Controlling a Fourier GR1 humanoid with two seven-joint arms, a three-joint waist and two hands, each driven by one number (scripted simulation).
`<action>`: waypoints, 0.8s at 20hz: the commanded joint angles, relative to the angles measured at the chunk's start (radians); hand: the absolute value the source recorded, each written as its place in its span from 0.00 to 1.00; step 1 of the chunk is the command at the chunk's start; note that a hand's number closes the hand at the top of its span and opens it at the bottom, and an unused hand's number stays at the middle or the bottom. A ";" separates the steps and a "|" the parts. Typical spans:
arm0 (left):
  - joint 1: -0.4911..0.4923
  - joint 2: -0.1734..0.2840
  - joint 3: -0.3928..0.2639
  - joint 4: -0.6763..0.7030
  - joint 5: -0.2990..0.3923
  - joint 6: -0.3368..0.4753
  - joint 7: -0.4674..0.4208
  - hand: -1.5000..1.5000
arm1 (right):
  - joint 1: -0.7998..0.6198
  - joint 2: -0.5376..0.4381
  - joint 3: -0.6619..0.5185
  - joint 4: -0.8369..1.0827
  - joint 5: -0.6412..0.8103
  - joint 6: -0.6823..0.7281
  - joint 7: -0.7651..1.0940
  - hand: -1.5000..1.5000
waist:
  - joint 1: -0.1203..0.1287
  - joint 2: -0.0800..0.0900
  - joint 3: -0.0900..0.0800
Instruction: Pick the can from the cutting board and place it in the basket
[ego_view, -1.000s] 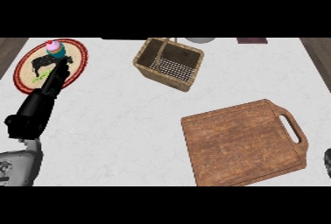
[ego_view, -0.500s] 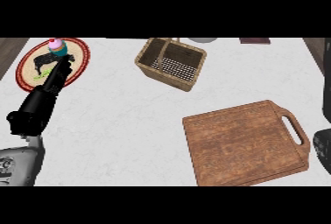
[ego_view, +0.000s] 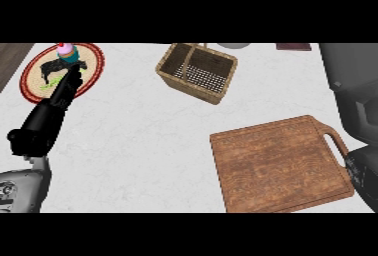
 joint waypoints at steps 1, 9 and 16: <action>0.022 -0.009 -0.018 -0.049 -0.002 -0.007 0.028 0.50 | -0.061 0.016 -0.006 0.133 0.006 0.000 0.040 1.00 | 0.008 0.001 0.000; 0.004 0.013 0.024 0.014 0.008 -0.015 -0.038 0.50 | -0.072 -0.028 0.138 0.231 0.127 0.164 0.008 1.00 | -0.003 0.003 0.000; 0.030 0.023 0.030 0.014 0.011 -0.036 -0.046 0.50 | -0.068 -0.015 0.091 0.264 0.081 0.191 -0.039 0.00 | -0.008 -0.002 0.001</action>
